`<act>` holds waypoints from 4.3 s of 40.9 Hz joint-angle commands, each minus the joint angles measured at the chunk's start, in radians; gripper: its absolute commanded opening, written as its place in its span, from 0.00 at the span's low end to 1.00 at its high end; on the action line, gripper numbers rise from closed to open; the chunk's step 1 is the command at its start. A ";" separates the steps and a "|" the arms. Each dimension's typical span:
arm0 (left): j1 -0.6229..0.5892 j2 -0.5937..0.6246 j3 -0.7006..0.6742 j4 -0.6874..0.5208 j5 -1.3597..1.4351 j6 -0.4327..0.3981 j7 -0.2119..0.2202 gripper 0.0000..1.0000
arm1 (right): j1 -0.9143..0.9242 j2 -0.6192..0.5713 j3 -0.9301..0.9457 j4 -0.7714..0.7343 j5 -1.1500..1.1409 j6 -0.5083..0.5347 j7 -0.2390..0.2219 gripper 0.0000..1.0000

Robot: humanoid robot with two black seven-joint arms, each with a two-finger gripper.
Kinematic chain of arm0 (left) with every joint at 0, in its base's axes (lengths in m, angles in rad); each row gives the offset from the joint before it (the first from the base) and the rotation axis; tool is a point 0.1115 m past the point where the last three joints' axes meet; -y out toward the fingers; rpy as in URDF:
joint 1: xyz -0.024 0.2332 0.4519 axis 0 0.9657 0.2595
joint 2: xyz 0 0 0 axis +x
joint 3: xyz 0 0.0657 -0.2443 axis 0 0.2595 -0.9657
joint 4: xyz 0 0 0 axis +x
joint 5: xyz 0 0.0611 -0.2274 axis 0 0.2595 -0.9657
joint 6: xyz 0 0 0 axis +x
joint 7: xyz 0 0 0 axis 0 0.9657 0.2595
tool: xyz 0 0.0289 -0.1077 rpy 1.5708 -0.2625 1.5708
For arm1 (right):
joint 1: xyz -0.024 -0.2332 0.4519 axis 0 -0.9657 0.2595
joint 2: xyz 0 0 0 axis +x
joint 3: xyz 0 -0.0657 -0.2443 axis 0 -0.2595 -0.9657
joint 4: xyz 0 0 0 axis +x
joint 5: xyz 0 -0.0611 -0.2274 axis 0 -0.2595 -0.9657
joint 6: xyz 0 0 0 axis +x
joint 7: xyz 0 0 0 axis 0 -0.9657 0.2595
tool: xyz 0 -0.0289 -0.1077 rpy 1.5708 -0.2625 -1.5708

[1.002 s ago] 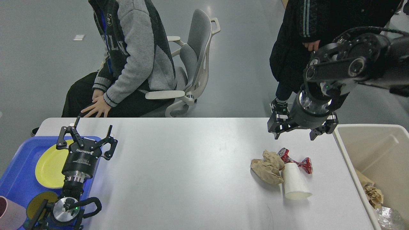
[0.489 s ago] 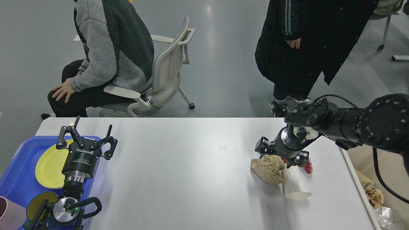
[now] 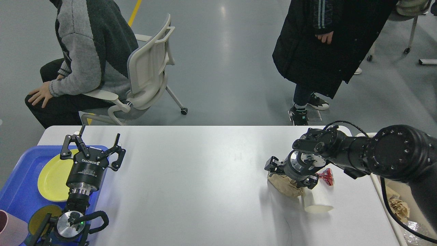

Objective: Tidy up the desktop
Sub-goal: 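Move the right gripper down over the crumpled paper napkin, then grasp the crumpled paper napkin with the right gripper, then lift the napkin and carry it toward the bin, then release the napkin into the bin with the right gripper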

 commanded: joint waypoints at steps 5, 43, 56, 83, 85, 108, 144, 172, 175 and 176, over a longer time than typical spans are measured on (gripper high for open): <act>0.000 0.000 0.000 0.000 0.000 0.000 0.000 0.96 | -0.011 0.009 0.002 0.006 0.002 -0.047 0.002 0.80; -0.002 0.000 0.000 0.000 0.000 0.000 0.000 0.96 | 0.217 -0.085 0.006 0.359 0.081 -0.081 0.005 0.00; -0.002 0.000 0.000 0.000 -0.001 0.000 0.000 0.96 | 0.803 -0.195 -0.165 0.836 0.075 0.127 0.022 0.00; 0.000 0.000 0.000 0.000 0.000 0.000 0.000 0.96 | 1.210 -0.206 -0.494 0.996 -0.073 0.295 0.400 0.00; 0.000 0.000 0.000 0.000 0.000 0.000 0.000 0.96 | 1.202 -0.214 -0.515 0.985 -0.074 0.287 0.395 0.00; 0.000 0.000 0.000 0.000 0.000 0.000 -0.002 0.96 | 0.619 -0.611 -0.675 0.520 -0.071 0.005 0.386 0.00; 0.000 0.000 0.000 0.001 0.000 0.000 -0.002 0.96 | -0.677 -0.360 0.029 -0.575 -0.031 -0.308 0.248 0.00; 0.000 0.000 0.000 0.001 0.000 0.000 -0.002 0.96 | -0.673 -0.343 0.034 -0.552 -0.033 -0.449 0.234 1.00; -0.002 0.000 0.000 0.001 -0.001 0.000 -0.002 0.96 | -0.665 -0.343 0.034 -0.551 -0.033 -0.446 0.234 1.00; 0.000 0.000 0.000 0.001 -0.001 0.000 -0.002 0.96 | -0.659 -0.343 0.035 -0.548 -0.034 -0.445 0.234 1.00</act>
